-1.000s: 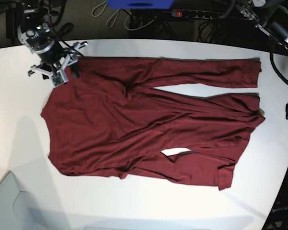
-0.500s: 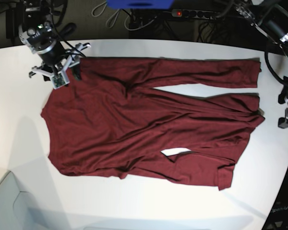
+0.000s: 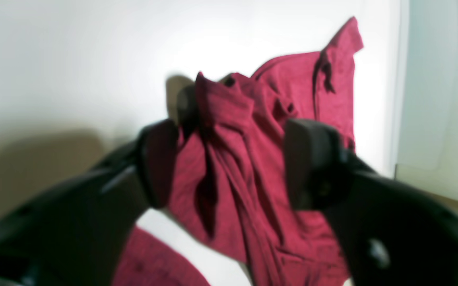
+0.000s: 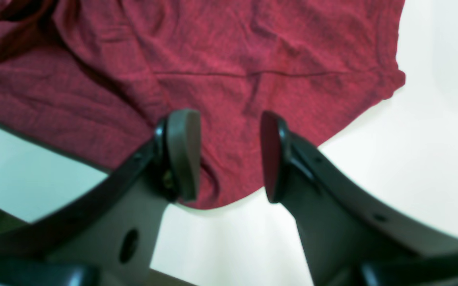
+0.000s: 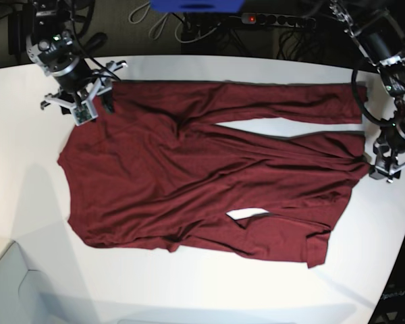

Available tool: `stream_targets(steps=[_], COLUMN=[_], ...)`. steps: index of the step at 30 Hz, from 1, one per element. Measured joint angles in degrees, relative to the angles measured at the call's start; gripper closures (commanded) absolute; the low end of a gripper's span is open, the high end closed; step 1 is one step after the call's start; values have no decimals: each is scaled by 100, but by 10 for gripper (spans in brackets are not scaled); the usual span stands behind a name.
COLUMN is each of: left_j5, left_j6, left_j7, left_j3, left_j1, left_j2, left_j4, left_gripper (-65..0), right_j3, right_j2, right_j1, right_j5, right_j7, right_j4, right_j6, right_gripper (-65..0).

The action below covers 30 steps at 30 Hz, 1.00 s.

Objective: Layout the t-shirt on the table in an organized manner, then fold the t-shirt properly
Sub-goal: 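Move the left gripper down along the shirt side and grasp the hem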

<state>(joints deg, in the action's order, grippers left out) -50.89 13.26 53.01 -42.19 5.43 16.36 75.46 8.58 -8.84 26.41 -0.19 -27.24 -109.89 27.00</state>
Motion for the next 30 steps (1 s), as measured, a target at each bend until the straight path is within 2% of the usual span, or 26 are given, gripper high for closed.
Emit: stream_targets(steps=[4, 16, 30], left_j5=[4, -20, 24], left_j6=[2, 11, 22], left_j7=[-452, -1244, -1281], left_j3=[155, 706, 706], left_j1=[0, 17, 138], left_j2=[15, 155, 153], left_j4=[-7, -715, -752], left_gripper=[-253, -252, -252], right_j3=[4, 4, 2], right_j2=[0, -2, -2], right_j1=[-2, -4, -151], right_j5=[2, 0, -2], right_j7=[2, -15, -39], right_j4=[2, 4, 94], right_j6=[0, 0, 0], right_gripper=[-239, -239, -238])
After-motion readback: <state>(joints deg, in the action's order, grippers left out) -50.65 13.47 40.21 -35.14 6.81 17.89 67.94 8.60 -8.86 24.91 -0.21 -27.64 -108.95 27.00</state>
